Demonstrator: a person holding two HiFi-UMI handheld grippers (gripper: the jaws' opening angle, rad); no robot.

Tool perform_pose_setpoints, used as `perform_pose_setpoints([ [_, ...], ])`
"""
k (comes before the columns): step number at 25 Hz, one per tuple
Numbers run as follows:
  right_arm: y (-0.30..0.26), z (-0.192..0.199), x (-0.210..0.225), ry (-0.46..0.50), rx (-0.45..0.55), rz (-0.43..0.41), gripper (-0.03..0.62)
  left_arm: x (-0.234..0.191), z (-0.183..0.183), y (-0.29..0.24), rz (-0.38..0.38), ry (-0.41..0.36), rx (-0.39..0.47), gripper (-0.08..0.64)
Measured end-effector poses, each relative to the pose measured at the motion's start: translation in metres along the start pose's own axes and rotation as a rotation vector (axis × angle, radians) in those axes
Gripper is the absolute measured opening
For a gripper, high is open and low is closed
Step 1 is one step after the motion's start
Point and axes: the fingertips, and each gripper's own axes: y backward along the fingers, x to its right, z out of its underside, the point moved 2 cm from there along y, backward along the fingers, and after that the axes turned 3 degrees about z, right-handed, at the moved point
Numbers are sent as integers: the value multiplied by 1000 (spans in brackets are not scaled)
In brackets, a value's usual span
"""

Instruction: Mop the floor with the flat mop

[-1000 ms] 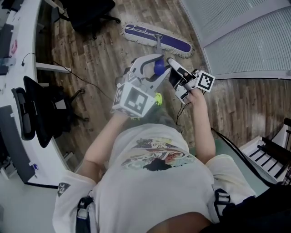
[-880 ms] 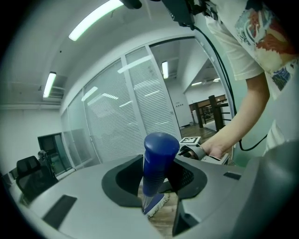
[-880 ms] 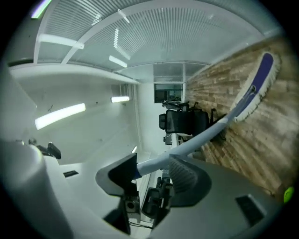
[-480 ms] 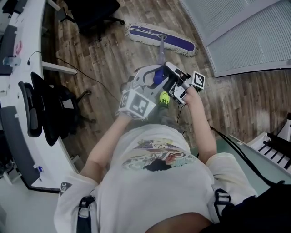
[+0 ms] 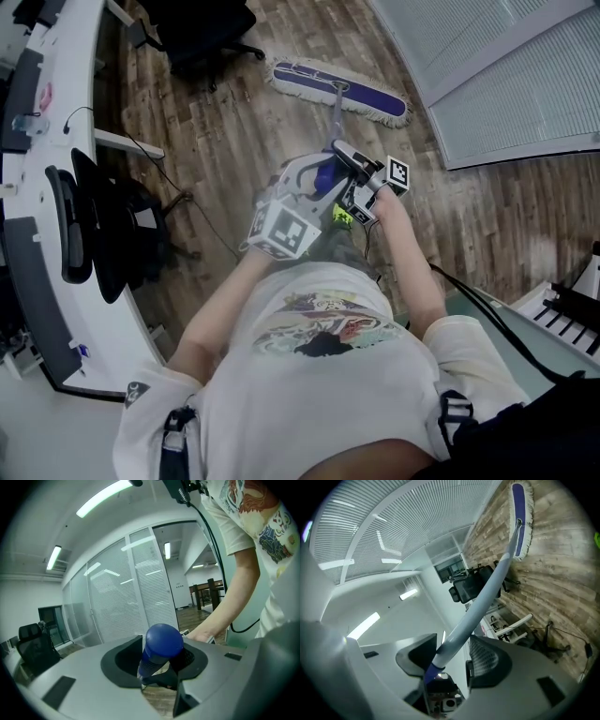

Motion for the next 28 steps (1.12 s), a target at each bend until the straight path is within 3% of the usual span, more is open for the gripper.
perform_pose_setpoints([
  [8,-2,-11,4,-19,-14,53,202,-3,0,-7,-12,25,33,141],
  [14,15,-42,-11,-28,-68,80,202,-1,-13,-46,-40,46,56,140],
  [19,30,-91,-20,-36,-165,130,202,-5,-20,-98,-52,48,29,140],
  [23,41,-169,-46,-60,-262,198,198,-29,-38,-179,-120,58,-18,137],
  [28,44,-210,-64,-47,-322,203,198,-46,-52,-221,-201,120,37,137],
])
